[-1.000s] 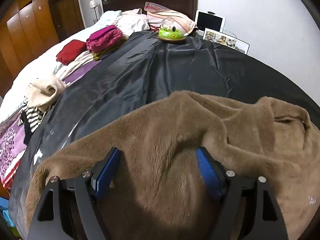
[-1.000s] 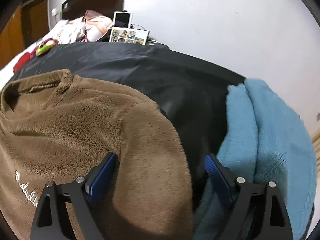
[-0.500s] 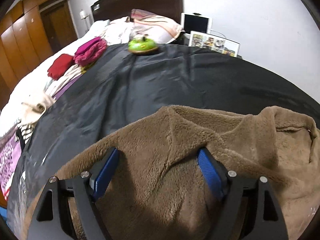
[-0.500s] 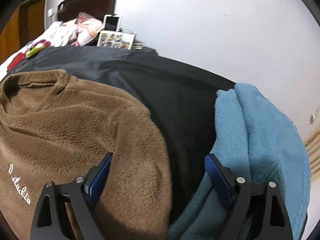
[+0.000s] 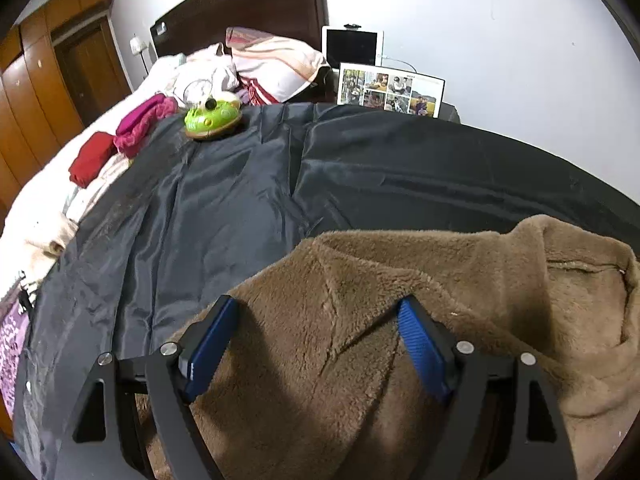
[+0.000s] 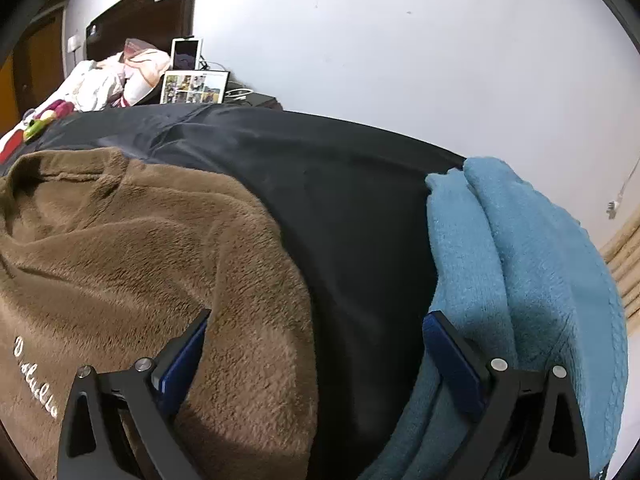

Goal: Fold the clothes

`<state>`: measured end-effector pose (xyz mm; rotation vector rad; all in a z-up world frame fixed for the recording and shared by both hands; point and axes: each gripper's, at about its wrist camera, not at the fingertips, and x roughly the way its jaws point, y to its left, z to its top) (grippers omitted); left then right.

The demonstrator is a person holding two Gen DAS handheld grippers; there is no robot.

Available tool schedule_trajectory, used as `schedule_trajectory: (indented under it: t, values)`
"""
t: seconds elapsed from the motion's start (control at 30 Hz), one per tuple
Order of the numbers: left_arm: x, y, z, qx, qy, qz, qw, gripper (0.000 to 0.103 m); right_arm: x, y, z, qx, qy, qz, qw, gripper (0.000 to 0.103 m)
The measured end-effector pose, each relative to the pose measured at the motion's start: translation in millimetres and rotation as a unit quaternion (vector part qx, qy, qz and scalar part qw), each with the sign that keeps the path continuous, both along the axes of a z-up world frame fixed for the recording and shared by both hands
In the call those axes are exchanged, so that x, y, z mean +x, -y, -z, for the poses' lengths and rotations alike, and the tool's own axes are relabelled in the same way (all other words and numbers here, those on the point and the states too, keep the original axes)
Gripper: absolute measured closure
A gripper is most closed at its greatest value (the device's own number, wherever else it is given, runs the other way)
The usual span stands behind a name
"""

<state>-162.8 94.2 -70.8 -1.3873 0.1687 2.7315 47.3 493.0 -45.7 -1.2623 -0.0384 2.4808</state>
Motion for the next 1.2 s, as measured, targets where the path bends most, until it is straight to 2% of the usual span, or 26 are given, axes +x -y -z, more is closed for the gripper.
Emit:
schedule_trajectory:
  t: [0.17,0.4,0.63,0.77,0.93,1.0,1.2]
  values:
    - [18.4,11.7,-4.5,0.021,0.02,0.008,0.9995,0.019,30.0,22.8,-19.7,-0.003,-0.022,-0.03,0.999,0.002]
    - [69.8,30.5,-23.6,0.052,0.028,0.055,0.9967,0.018,108.0,28.9,-44.8,-0.021,-0.046,-0.035,0.998,0.002]
    - [129.9,77.7,-39.8,0.058,0.012,0.073,0.9956,0.018,171.3,35.0,-36.3,-0.017,-0.023,-0.023,0.999,0.002]
    - [154.7,111.4,-39.4,0.057,0.01,0.055,0.9968,0.018,182.9,41.1,-32.2,-0.032,-0.028,-0.022,0.999,0.002]
    - [168.6,159.1,-24.9,0.075,0.024,0.014,0.9968,0.018,187.8,58.0,-29.8,-0.038,-0.029,-0.036,0.998,0.002]
    - [170.2,175.6,-17.8,0.08,0.03,-0.002,0.9963,0.018,186.6,63.2,-28.1,-0.04,-0.028,-0.04,0.998,0.002]
    - [151.5,200.4,-0.2,0.063,0.034,-0.044,0.9965,0.018,182.3,72.3,-25.8,-0.049,-0.029,-0.044,0.997,0.002]
